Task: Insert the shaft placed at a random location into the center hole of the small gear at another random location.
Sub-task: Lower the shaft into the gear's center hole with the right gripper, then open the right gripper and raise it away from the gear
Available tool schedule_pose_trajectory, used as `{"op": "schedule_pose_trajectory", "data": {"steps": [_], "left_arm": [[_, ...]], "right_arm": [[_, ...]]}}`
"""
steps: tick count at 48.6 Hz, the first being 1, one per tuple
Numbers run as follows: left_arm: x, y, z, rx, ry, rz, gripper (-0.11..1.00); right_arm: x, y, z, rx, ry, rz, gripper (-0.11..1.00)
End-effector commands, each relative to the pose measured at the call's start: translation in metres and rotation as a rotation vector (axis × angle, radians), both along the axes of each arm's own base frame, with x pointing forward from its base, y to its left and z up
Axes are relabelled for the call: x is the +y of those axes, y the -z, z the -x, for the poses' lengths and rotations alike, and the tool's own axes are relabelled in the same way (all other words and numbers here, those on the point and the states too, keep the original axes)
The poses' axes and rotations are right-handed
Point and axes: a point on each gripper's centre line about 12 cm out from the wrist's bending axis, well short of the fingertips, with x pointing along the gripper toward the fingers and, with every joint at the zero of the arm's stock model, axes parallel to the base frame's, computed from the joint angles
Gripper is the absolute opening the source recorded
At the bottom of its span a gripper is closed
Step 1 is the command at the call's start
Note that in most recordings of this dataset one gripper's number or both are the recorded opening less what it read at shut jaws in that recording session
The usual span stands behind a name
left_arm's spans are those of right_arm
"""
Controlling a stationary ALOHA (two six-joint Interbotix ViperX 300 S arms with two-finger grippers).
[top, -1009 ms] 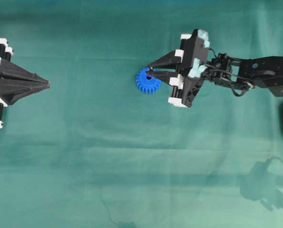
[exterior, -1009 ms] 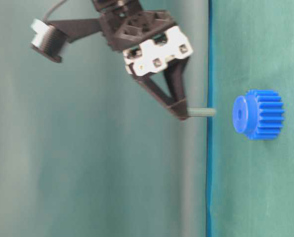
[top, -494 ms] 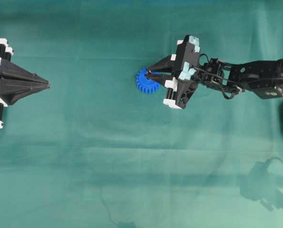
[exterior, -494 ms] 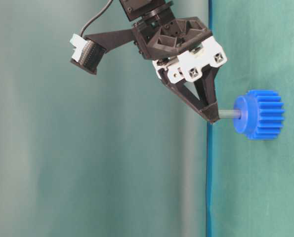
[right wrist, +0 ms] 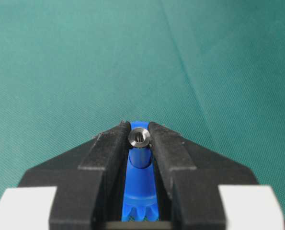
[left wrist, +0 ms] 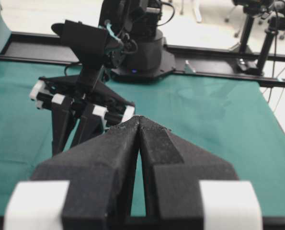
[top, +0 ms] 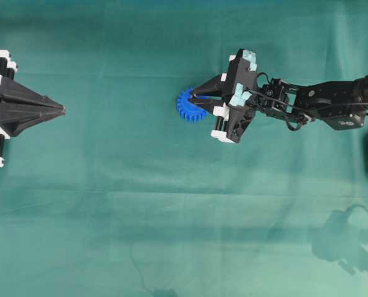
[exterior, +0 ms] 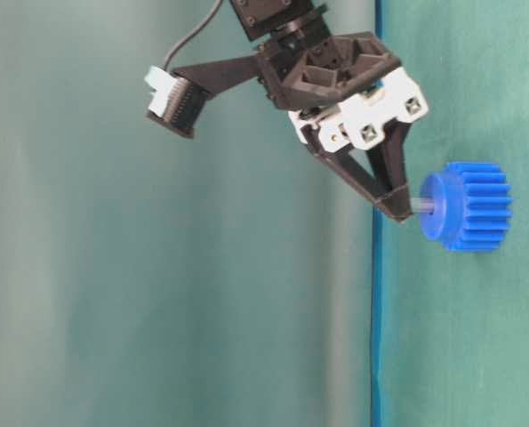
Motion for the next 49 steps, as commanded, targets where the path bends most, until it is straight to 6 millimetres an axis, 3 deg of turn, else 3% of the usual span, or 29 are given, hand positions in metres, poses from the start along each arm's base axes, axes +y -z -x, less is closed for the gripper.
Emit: {"op": "schedule_pose_trajectory", "data": {"steps": [1, 14, 40, 42, 49], "left_arm": [[0.0, -0.002, -0.002, -0.005, 0.0, 0.001, 0.0], [0.0, -0.002, -0.002, -0.005, 0.0, 0.001, 0.0], [0.0, -0.002, -0.002, -0.005, 0.0, 0.001, 0.0], [0.0, -0.002, -0.001, -0.006, 0.0, 0.001, 0.0], [0.0, -0.002, -0.002, -0.003, 0.0, 0.002, 0.0]], "right_arm": [[-0.002, -0.007, -0.007, -0.035, 0.008, 0.005, 0.14], [-0.002, 0.005, -0.007, -0.003, 0.005, -0.001, 0.14], [-0.002, 0.006, -0.007, 0.011, 0.005, -0.007, 0.16], [-0.001, 0.007, -0.007, 0.012, 0.004, -0.009, 0.2], [-0.002, 0.002, -0.009, -0.003, 0.009, -0.008, 0.61]]}}
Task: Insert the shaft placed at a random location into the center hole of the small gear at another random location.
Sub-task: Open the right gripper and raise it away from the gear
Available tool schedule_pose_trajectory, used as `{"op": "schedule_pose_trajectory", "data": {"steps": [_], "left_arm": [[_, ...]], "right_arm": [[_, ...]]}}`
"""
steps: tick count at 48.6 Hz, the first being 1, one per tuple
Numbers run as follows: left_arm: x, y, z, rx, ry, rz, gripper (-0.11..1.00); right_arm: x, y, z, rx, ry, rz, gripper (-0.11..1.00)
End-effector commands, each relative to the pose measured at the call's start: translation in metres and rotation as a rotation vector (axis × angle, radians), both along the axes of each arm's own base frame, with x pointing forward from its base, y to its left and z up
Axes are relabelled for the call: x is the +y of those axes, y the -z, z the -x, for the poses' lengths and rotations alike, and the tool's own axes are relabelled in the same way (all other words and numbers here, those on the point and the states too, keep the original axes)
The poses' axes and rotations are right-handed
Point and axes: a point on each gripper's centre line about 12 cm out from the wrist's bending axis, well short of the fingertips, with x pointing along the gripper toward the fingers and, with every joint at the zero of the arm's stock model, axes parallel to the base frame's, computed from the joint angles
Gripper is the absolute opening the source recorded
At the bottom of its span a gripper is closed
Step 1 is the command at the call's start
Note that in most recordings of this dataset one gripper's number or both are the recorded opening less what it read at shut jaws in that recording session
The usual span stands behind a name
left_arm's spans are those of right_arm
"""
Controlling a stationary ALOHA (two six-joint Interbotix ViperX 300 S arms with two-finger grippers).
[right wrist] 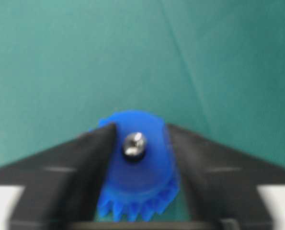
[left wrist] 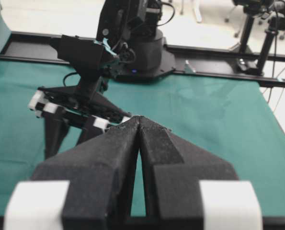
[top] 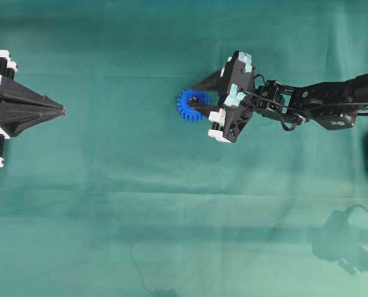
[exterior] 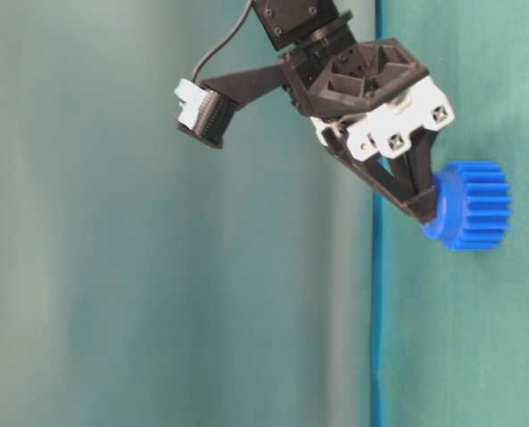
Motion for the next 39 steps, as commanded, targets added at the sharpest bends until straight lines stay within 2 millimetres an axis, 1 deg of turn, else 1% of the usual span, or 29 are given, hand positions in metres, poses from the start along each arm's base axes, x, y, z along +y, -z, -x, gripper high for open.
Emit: {"op": "schedule_pose_trajectory", "data": {"steps": [1, 3, 5, 10, 20, 26, 31, 39], "left_arm": [[0.0, -0.002, -0.001, -0.005, 0.0, 0.0, 0.0], [0.0, -0.002, -0.001, -0.006, 0.0, 0.0, 0.0], [0.0, -0.002, -0.001, -0.006, 0.0, 0.0, 0.0], [0.0, -0.003, -0.002, -0.006, 0.0, 0.003, 0.0], [0.0, -0.003, -0.001, -0.008, 0.0, 0.0, 0.0], [0.0, -0.003, -0.001, -0.008, 0.0, 0.0, 0.0], [0.0, -0.003, -0.001, -0.006, 0.0, 0.0, 0.0], [0.0, -0.003, -0.001, -0.008, 0.0, 0.0, 0.0]], "right_arm": [[0.0, -0.014, -0.007, -0.041, -0.002, 0.006, 0.67], [0.0, -0.017, -0.007, -0.048, -0.002, 0.008, 0.76], [0.0, -0.02, -0.008, -0.057, -0.002, 0.009, 0.8], [0.0, -0.033, -0.007, -0.086, -0.005, 0.02, 0.74], [0.002, -0.07, -0.003, -0.162, -0.016, 0.05, 0.75], [0.003, -0.087, 0.001, -0.183, -0.023, 0.051, 0.75], [0.004, -0.092, 0.003, -0.175, -0.026, 0.045, 0.75], [0.005, -0.091, 0.006, -0.166, -0.027, 0.039, 0.75]]}}
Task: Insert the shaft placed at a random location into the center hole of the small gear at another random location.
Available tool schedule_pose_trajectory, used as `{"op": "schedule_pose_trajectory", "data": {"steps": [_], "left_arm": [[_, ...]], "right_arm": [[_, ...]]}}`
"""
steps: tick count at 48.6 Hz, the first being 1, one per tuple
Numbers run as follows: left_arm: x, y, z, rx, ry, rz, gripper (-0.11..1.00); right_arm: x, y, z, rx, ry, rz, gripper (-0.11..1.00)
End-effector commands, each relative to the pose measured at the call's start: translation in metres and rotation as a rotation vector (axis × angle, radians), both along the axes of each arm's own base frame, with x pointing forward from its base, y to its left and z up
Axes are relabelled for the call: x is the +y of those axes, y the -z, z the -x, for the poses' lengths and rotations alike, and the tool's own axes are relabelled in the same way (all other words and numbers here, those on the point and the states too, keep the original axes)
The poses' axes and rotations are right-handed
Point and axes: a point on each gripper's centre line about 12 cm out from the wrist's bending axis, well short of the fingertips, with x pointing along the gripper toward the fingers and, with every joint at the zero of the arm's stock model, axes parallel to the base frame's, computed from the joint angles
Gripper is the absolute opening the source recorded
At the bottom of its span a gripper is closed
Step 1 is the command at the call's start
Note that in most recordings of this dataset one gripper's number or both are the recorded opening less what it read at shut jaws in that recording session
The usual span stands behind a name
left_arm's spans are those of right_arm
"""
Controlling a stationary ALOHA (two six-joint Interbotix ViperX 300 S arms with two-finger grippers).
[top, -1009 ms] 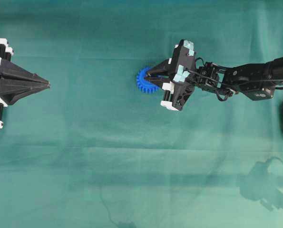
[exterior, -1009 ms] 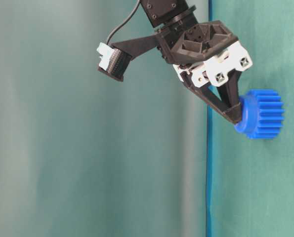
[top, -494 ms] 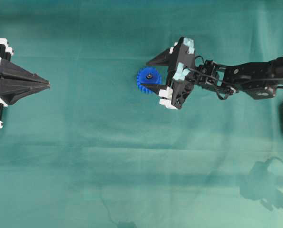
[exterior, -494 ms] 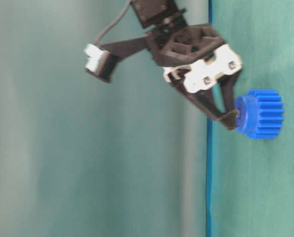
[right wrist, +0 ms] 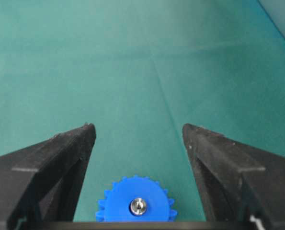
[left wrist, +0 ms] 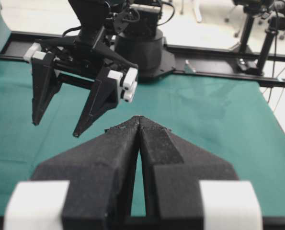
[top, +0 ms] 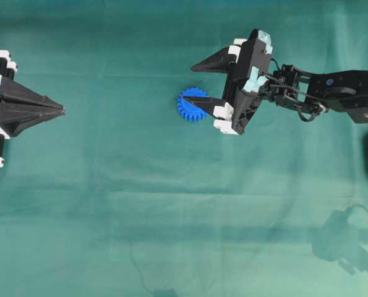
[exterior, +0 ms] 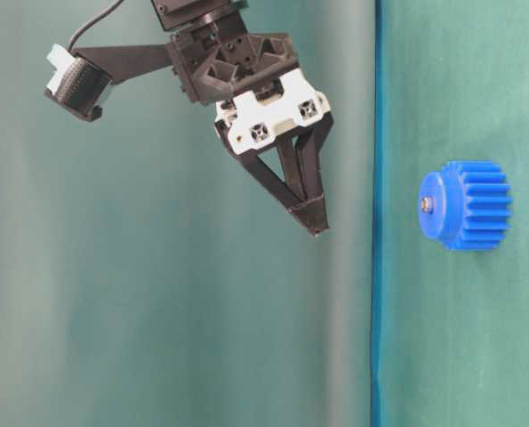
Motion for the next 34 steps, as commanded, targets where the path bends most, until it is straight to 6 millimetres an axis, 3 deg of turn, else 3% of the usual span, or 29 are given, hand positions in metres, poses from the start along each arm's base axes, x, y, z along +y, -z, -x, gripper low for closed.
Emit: {"op": "schedule_pose_trajectory", "data": {"steps": [1, 34], "left_arm": [[0.0, -0.003, -0.001, -0.008, 0.0, 0.0, 0.0], [0.0, -0.003, -0.001, -0.005, 0.001, 0.021, 0.0]], "right_arm": [[0.0, -0.013, 0.002, -0.035, -0.001, 0.007, 0.75], [0.029, -0.022, 0.104, -0.039, -0.031, -0.022, 0.75]]}}
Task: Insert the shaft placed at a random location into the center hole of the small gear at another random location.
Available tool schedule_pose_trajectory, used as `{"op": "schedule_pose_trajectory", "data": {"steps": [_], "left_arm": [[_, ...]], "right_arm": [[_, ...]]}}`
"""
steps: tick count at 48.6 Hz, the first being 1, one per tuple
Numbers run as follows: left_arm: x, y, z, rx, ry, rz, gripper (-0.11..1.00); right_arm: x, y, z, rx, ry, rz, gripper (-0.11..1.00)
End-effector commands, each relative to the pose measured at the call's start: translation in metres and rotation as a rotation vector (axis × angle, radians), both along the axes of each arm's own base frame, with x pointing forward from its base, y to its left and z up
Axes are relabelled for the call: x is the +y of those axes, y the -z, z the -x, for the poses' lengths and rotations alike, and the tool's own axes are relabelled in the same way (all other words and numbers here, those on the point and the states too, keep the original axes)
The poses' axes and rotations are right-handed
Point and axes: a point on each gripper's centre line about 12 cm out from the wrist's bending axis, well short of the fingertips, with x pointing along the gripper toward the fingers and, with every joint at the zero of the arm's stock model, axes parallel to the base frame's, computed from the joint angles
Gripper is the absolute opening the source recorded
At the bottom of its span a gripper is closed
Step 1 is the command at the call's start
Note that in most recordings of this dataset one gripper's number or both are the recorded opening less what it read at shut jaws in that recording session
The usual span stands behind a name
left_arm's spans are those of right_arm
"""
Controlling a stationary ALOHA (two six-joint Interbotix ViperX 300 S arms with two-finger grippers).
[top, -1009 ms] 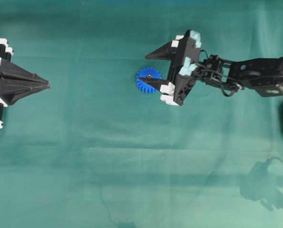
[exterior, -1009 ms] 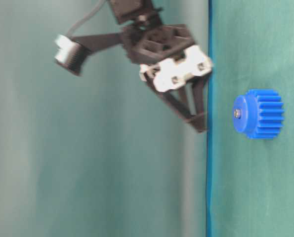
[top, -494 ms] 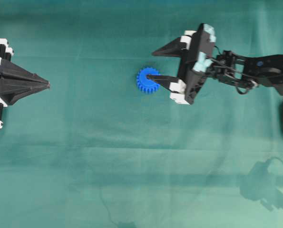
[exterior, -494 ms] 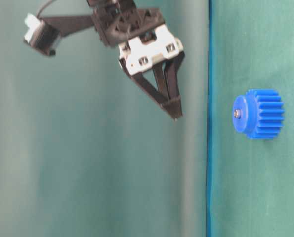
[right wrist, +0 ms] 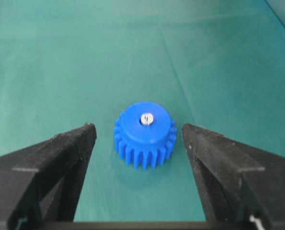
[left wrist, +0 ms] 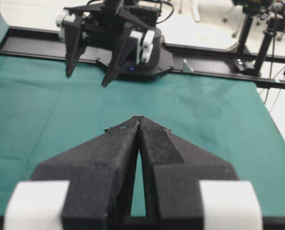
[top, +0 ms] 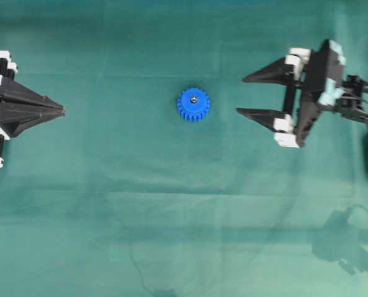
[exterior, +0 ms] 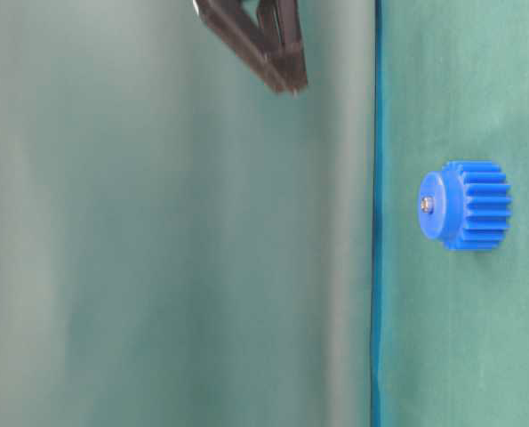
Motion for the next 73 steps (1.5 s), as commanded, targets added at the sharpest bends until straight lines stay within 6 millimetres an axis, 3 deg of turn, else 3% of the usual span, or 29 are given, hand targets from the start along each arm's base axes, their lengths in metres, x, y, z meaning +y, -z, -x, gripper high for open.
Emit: {"op": "schedule_pose_trajectory", "data": {"steps": [1, 12, 73], "left_arm": [[0.0, -0.0036, -0.0007, -0.012, 0.0, -0.003, 0.0], [0.0, -0.0026, -0.0008, -0.009, 0.0, -0.003, 0.0], [0.0, -0.0029, 0.0, -0.012, 0.0, -0.003, 0.0]], "right_arm": [[0.0018, -0.0076, 0.007, -0.02, -0.002, -0.003, 0.75], [0.004, -0.0078, 0.0152, -0.017, -0.007, -0.005, 0.75], [0.0039, -0.0077, 0.0146, -0.017, -0.007, -0.004, 0.75]]}}
